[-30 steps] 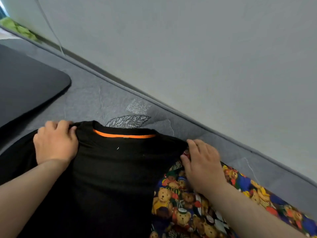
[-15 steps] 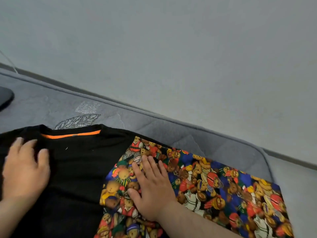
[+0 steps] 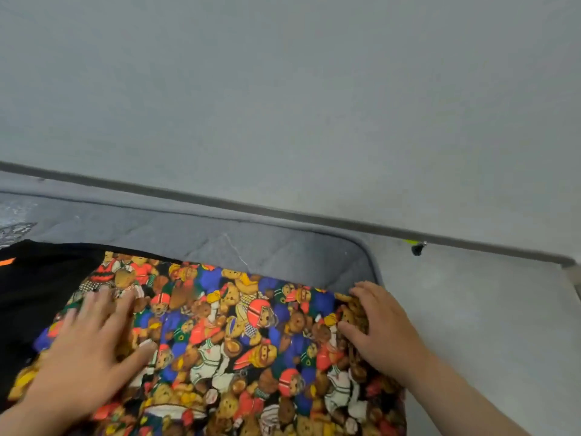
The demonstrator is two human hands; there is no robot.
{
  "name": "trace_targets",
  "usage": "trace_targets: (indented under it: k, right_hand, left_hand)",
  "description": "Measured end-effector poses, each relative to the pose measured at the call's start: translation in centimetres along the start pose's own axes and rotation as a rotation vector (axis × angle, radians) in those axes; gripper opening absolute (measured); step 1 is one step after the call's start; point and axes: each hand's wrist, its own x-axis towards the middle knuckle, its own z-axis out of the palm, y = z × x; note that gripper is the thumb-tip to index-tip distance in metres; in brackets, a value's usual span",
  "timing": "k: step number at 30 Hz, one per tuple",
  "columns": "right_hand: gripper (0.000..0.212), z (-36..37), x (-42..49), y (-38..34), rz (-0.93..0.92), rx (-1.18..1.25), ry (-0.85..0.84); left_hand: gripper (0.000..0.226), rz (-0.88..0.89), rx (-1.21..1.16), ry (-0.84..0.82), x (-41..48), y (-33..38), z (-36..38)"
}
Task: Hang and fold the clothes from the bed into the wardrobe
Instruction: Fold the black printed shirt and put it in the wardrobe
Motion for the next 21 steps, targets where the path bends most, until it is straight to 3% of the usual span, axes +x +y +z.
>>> trace_targets:
  k: [3, 5, 7, 9, 11, 13, 15, 19, 21]
  right_hand:
    - [0.03, 0.4, 0.1, 2.3, -0.033, 0.14, 0.152]
    - [0.021, 0.9, -0.1, 4.2, 0.132, 0.436, 0.158]
    - [0.016, 1.0, -0.8, 5.7, 0.34, 0.943, -0.03]
    - [0.034, 0.9, -1.4, 7.3, 0.394, 1.225, -0.342]
    - [0.037, 0.7, -1.3, 9.0, 0.366, 1.175, -0.605]
    - [0.029, 0.0, -0.2, 11.1, 0.332, 0.996, -0.669]
    - [0.017, -1.9, 1.8, 13.6, 0.261, 0.867, -0.558]
    - [0.018, -10.2, 6.9, 17.2, 0.173, 0.656, -0.284]
    - [0.022, -14.2, 9.5, 18.6, 0.176, 0.577, -0.257]
  left_hand:
    - [0.09, 0.47, 0.04, 0.076, 2.1, 13.8, 0.5]
    - [0.075, 0.494, 0.018, 0.143, 4.0, 21.1, 1.5]
    - [0.048, 0.458, -0.063, 0.197, 5.1, 27.0, 1.1]
    - [0.034, 0.435, -0.044, 0.112, 5.6, 30.8, 1.4]
    - [0.025, 0.417, -0.02, 0.052, 6.0, 32.4, 2.3]
    - [0.024, 0.494, -0.012, 0.068, 6.3, 32.7, 2.9]
    - [0.031, 0.47, -0.042, 0.139, 7.1, 33.5, 2.4]
    - [0.03, 0.219, -0.199, 0.196, 13.3, 39.1, -0.5]
    - [0.03, 0.238, -0.153, 0.2, 16.6, 41.8, -1.8]
